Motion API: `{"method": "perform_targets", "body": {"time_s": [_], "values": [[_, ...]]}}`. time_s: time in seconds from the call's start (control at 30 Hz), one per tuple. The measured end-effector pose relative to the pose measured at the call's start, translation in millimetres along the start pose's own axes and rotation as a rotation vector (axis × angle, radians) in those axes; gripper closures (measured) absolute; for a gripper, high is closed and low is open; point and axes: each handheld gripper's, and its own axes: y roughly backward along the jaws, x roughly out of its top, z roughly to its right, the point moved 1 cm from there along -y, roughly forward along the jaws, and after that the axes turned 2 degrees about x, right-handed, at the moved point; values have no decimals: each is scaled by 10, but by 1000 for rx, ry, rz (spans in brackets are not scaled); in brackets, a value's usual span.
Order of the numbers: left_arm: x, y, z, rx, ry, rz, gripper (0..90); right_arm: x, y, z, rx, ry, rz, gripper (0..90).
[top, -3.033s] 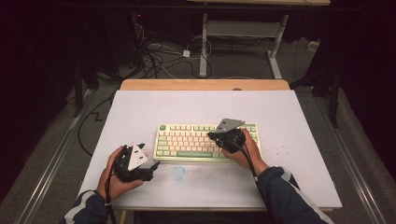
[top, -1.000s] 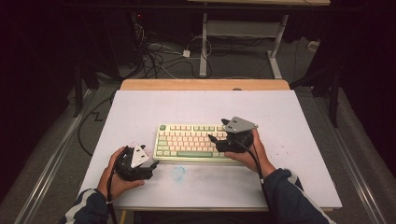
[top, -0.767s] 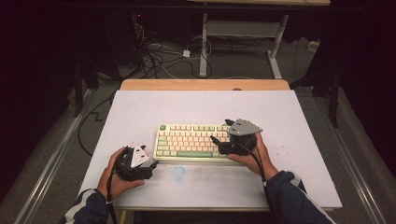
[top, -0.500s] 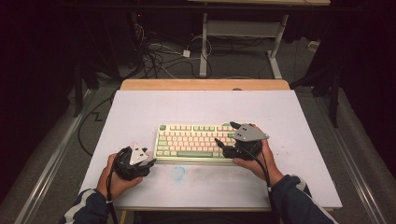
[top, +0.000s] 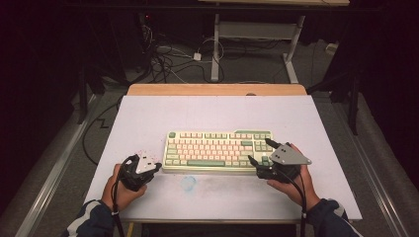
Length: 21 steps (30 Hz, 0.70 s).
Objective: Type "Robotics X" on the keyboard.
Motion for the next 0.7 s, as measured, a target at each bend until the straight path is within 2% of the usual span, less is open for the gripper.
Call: {"method": "perform_targets", "body": {"time_s": [0.1, 0.23, 0.47, 0.7], "values": [[9, 3, 27, -8, -4, -2, 876, -73, 84, 27, -21, 7, -12, 238], [58, 4, 38, -15, 6, 7, 875, -169, 183, 62, -29, -17, -15, 238], [139, -68, 110, -39, 3, 1, 875, -314, 306, 42, -41, -19, -45, 238], [265, -154, 217, -72, -5, 9, 875, -403, 387, 3, -39, -22, -53, 238]]}}
